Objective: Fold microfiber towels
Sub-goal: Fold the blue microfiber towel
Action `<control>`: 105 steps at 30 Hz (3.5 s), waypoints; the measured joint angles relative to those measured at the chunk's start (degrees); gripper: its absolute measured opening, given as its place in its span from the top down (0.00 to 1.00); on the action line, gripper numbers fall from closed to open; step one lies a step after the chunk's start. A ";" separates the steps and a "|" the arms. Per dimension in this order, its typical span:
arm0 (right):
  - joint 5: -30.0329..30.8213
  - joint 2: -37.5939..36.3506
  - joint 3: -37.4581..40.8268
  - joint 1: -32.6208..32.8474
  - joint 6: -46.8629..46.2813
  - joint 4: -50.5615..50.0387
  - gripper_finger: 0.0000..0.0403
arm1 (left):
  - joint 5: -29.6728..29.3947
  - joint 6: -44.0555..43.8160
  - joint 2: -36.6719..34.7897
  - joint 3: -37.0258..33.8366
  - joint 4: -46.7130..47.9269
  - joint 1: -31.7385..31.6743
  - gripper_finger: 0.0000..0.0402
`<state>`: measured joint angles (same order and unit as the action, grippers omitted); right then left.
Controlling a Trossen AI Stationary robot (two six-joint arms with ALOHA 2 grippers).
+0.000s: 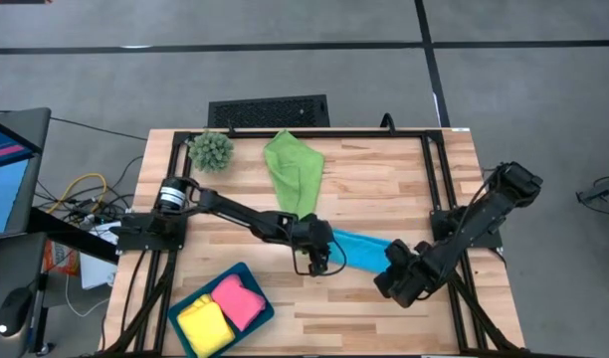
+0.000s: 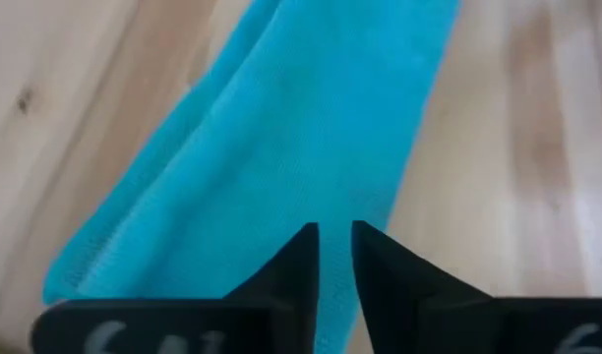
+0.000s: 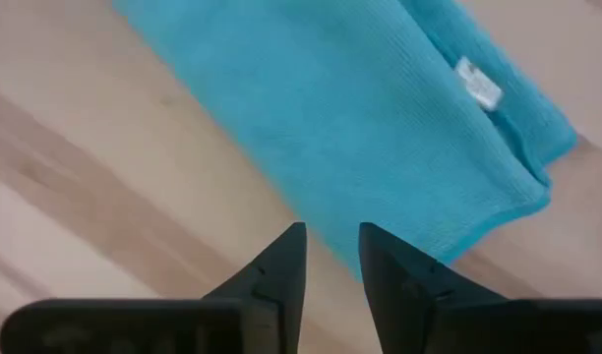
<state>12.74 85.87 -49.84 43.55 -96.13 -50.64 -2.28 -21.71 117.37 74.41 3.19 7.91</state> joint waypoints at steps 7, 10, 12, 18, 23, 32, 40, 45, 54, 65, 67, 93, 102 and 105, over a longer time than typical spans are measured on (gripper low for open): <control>-2.16 2.74 4.54 0.18 -2.01 5.94 0.70 | -1.54 -2.94 0.89 -0.56 2.44 0.14 0.93; -3.67 4.19 5.58 -0.16 -1.65 8.98 0.70 | -0.56 -4.51 0.89 -0.69 4.67 0.43 0.93; -4.10 5.12 5.72 -0.17 -0.98 11.43 0.70 | -0.75 -5.76 1.05 -0.66 6.20 1.07 0.93; -4.53 6.03 5.00 1.12 -0.95 17.02 0.71 | -1.14 -10.76 1.54 -0.48 7.81 4.70 0.93; -6.82 6.14 3.48 3.25 -1.47 17.36 0.71 | -0.52 -14.25 1.48 -0.43 9.92 9.78 0.93; -8.60 1.61 3.41 6.07 -7.92 16.01 0.71 | -2.92 -19.40 0.22 -0.68 12.49 12.33 0.93; -5.77 -3.12 3.34 6.05 -18.14 12.10 0.66 | 0.79 -18.83 -1.44 -0.87 6.24 9.39 0.88; -5.32 -0.25 3.34 6.33 -22.34 10.20 0.61 | 6.51 -18.65 -1.84 -0.87 0.13 7.76 0.79; -5.19 2.47 3.34 6.19 -24.83 10.45 0.58 | 2.36 -13.37 -0.93 -0.72 -12.46 4.98 0.82; -5.17 2.49 3.34 6.19 -25.50 10.35 0.58 | 1.58 -1.56 2.74 3.33 -11.84 2.25 0.99; -5.18 2.49 3.34 6.20 -25.54 10.31 0.58 | 2.72 0.26 2.92 4.49 -10.26 2.28 0.99; -4.96 1.42 3.32 5.47 -26.91 10.21 0.58 | -0.42 5.92 12.21 15.37 4.85 1.43 1.00; -1.87 1.57 4.31 2.82 -26.64 7.32 0.58 | -0.52 5.42 12.21 15.37 5.43 1.34 1.00; -1.85 1.57 6.69 2.03 -26.63 10.61 0.58 | -0.61 5.41 12.21 15.37 5.48 1.37 1.00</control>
<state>10.90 87.44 -43.15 45.58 -122.76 -40.03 -2.90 -16.29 129.58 89.78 8.67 9.28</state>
